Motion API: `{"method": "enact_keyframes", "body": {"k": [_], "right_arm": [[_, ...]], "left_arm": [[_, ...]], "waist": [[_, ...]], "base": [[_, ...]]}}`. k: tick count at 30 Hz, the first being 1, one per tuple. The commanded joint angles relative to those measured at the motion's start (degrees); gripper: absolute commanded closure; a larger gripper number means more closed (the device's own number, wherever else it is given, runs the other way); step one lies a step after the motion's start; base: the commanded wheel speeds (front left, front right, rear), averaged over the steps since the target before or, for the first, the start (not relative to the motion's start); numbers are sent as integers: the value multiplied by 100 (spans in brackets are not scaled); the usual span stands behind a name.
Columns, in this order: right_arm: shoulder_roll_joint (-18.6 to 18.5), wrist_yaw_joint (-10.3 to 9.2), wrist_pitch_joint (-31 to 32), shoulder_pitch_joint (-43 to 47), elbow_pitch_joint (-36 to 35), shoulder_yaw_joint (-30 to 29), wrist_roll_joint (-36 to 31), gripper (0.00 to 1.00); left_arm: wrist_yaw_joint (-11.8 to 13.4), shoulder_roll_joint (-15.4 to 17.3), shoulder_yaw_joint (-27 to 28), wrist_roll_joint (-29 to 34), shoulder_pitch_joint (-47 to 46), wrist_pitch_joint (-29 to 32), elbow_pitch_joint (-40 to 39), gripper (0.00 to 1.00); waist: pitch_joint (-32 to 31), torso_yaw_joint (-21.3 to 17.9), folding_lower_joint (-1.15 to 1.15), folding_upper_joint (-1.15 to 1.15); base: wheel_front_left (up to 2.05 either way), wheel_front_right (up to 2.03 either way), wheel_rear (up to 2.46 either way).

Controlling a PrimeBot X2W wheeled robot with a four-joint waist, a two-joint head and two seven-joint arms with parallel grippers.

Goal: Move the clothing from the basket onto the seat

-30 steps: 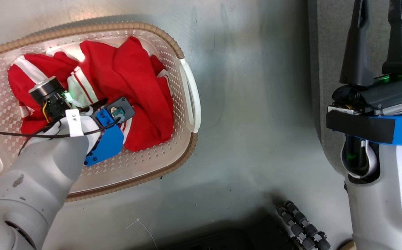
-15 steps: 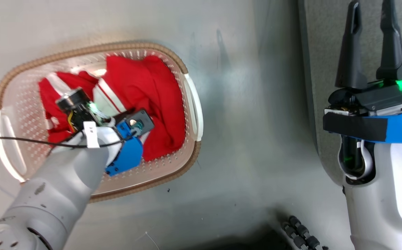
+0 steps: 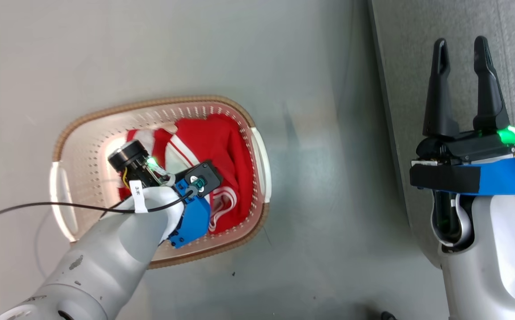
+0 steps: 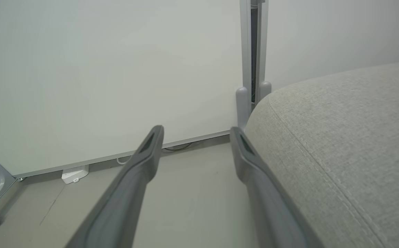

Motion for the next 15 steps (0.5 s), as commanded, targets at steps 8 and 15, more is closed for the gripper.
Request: {"method": "enact_keyframes", "body": {"k": [8, 15], "right_arm": [[-13, -4, -1, 315, 187, -123, -132, 0], [-14, -4, 0, 571, 323, -175, -192, 0]], "left_arm": [[-17, 103, 309, -250, 329, -46, -796, 100], [42, 162, 584, -303, 635, -47, -1357, 100]], "waist": [[-756, 337, 1, 0], [-1260, 539, 1, 0]], "base": [[0, 0, 0], [0, 0, 0]]}}
